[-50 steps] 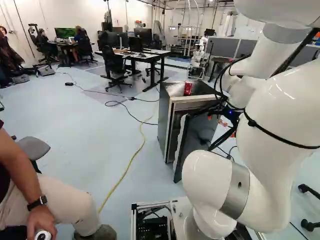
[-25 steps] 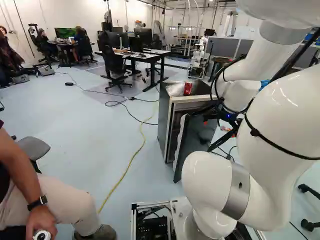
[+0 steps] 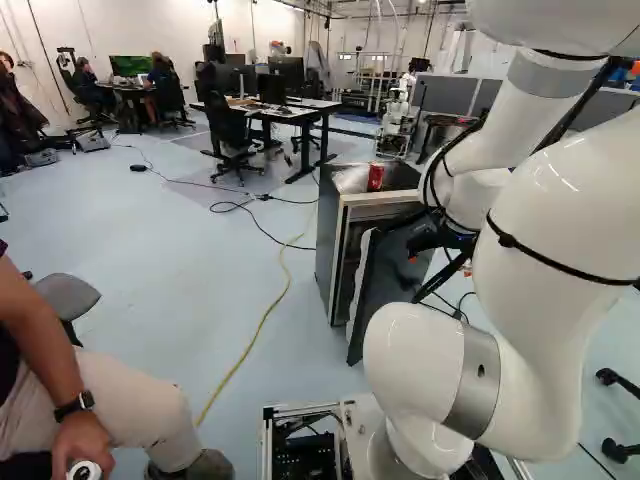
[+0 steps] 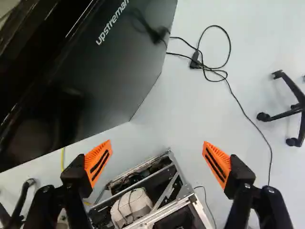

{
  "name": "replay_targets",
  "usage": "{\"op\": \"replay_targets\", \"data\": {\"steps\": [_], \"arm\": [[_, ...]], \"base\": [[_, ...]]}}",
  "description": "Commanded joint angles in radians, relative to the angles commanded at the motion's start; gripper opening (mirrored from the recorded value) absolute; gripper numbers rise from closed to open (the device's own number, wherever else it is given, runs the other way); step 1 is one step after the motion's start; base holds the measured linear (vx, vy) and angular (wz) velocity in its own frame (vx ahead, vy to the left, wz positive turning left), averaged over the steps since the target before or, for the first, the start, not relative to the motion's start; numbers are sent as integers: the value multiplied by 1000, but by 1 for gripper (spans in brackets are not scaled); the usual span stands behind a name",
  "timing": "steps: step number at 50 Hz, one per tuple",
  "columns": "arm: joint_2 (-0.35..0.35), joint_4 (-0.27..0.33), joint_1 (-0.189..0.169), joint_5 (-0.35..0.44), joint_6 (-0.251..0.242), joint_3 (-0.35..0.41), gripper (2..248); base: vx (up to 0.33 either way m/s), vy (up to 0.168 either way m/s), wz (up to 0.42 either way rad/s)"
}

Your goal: Grab a drink from the fridge

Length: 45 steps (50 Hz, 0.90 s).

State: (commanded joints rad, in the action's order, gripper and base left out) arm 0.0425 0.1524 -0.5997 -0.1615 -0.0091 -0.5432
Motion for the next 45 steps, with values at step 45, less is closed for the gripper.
{"op": "replay_targets", "data": {"steps": [45], "arm": [[18,414,2,211,0,-5,247]], "base": [[0,0,0]]}}
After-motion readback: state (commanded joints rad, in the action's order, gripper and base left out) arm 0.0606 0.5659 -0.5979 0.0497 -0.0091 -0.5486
